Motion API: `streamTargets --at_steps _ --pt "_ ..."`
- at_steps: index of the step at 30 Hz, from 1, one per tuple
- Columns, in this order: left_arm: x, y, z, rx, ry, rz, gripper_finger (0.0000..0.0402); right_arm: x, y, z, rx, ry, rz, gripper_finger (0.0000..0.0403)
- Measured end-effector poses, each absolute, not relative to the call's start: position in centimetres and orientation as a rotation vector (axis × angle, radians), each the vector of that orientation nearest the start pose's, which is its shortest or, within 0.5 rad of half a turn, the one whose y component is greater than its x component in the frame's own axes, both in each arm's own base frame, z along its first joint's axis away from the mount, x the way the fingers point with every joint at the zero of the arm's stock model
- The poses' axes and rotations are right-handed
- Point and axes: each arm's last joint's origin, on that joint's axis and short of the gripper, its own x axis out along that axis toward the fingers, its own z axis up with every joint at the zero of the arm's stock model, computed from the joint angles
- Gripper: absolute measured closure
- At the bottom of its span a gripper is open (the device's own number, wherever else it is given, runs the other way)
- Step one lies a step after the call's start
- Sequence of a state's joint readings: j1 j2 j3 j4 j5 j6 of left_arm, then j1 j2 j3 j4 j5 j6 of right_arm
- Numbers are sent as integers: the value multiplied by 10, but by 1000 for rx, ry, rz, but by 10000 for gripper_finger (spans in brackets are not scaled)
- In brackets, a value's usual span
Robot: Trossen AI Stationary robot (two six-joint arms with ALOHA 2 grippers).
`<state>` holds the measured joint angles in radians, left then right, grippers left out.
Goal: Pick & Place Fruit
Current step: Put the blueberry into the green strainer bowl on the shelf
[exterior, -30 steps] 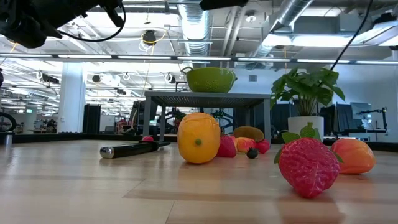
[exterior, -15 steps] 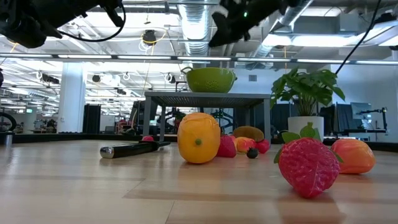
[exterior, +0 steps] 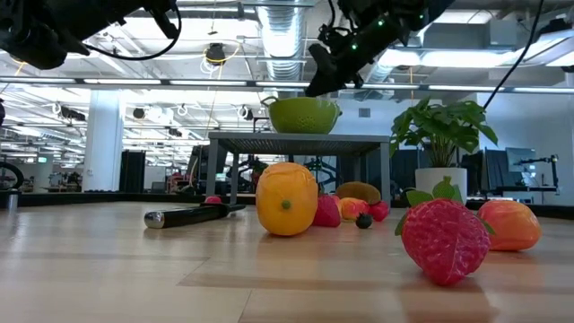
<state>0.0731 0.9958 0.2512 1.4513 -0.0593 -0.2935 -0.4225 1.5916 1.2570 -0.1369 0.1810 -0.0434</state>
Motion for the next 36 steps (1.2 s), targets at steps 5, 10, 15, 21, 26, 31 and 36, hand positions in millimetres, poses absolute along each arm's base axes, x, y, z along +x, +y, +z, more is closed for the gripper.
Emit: streamTargets --at_steps 5,10,15,21,26,31,36 --pt "170 14 266 -276 -721 22 296 327 -154 297 53 506 -591 339" --pt "170 14 266 -276 -721 22 296 323 -158 294 90 543 -613 322" --pt "170 14 266 -276 -721 21 296 321 -159 292 100 559 -618 279" --pt "170 14 266 -275 -720 19 296 322 -157 293 98 554 -611 196" --pt "170 14 266 -275 -720 19 296 327 -152 297 43 517 -582 143" --pt "170 14 266 -275 -721 20 296 336 -137 302 -32 478 -524 136" --pt "170 14 266 -275 -721 20 296 342 -122 302 -64 478 -476 137"
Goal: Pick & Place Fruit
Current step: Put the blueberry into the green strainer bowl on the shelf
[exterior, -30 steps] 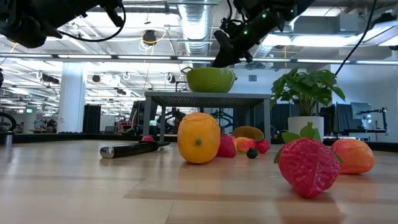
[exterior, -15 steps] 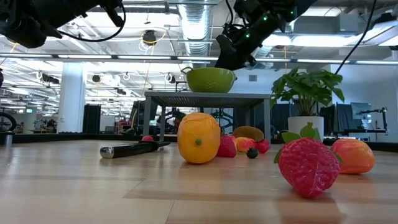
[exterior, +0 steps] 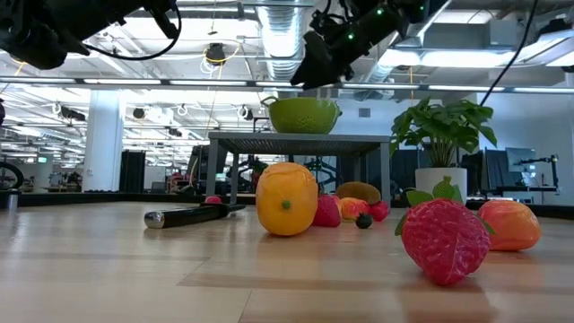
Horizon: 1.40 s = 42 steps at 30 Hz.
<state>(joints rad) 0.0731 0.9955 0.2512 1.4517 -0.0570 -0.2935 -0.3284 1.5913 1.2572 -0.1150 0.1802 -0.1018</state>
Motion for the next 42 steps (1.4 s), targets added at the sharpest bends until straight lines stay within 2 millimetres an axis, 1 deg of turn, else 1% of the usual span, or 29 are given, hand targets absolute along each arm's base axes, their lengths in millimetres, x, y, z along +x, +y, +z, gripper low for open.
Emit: streamTargets --at_steps 4,14,17,19,24,28,32,36,38,42 --pt "170 14 266 -276 -721 24 296 344 -110 305 -95 471 -439 137" --pt "170 14 266 -276 -721 23 296 353 -74 304 -144 483 -330 138" --pt "170 14 266 -276 -721 23 296 353 -61 300 -140 525 -294 138" --pt "170 14 266 -276 -721 23 296 349 -52 298 -108 583 -279 138" --pt "170 14 266 -276 -721 22 296 340 -27 283 -14 758 -246 138" --pt "170 14 266 -276 -721 22 296 339 -4 279 25 789 -238 138" --pt "170 14 266 -276 -721 22 296 338 25 278 -4 779 -218 138" --pt "170 14 266 -275 -721 21 296 332 51 267 -18 784 -209 138" --pt "170 14 266 -275 -720 19 296 328 62 260 -2 787 -232 138" --pt "170 14 266 -275 -720 19 296 316 81 236 37 796 -274 138"
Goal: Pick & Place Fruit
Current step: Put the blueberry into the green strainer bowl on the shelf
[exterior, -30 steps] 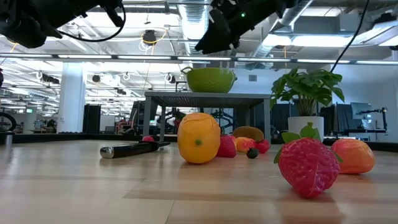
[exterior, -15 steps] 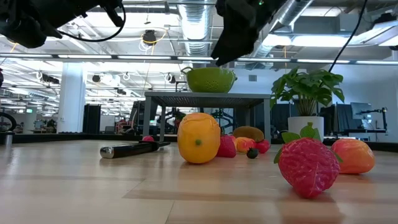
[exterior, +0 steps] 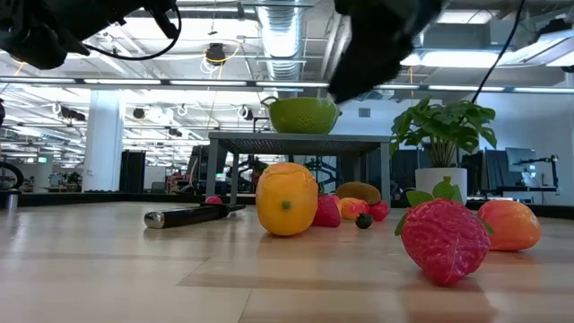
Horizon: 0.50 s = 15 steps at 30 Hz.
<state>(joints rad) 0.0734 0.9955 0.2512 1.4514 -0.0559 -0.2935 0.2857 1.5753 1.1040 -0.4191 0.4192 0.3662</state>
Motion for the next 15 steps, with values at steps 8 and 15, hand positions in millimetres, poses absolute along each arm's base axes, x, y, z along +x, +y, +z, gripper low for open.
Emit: streamTargets --at_steps 8,15 --pt "170 14 266 -275 -721 19 296 297 110 212 93 768 -305 138" --pt "170 14 266 -276 -721 21 296 291 123 209 106 756 -296 138"
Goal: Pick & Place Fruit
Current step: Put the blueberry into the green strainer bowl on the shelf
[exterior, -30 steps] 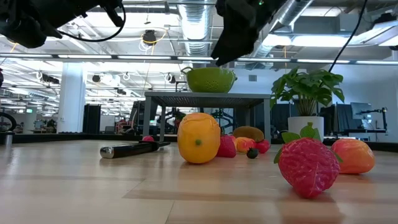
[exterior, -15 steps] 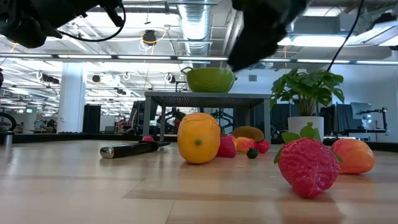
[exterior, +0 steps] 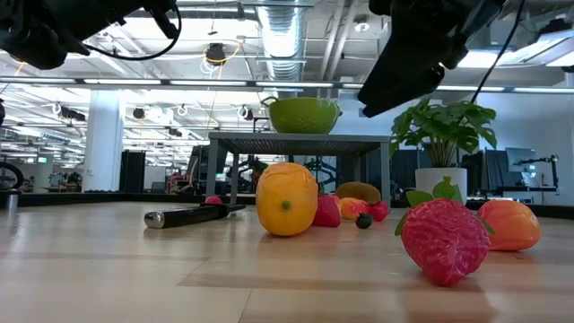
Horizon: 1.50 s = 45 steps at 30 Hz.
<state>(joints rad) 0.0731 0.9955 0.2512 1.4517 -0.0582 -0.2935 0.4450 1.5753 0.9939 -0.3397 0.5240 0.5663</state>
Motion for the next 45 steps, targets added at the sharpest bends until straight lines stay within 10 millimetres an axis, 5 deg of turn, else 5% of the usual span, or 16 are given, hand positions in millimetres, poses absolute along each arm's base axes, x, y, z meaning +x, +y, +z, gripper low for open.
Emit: streamTargets --at_steps 27,45 --pt "170 14 266 -276 -721 22 296 293 118 209 114 755 -315 138" --pt "170 14 266 -275 -721 19 296 314 79 214 214 714 -318 138"
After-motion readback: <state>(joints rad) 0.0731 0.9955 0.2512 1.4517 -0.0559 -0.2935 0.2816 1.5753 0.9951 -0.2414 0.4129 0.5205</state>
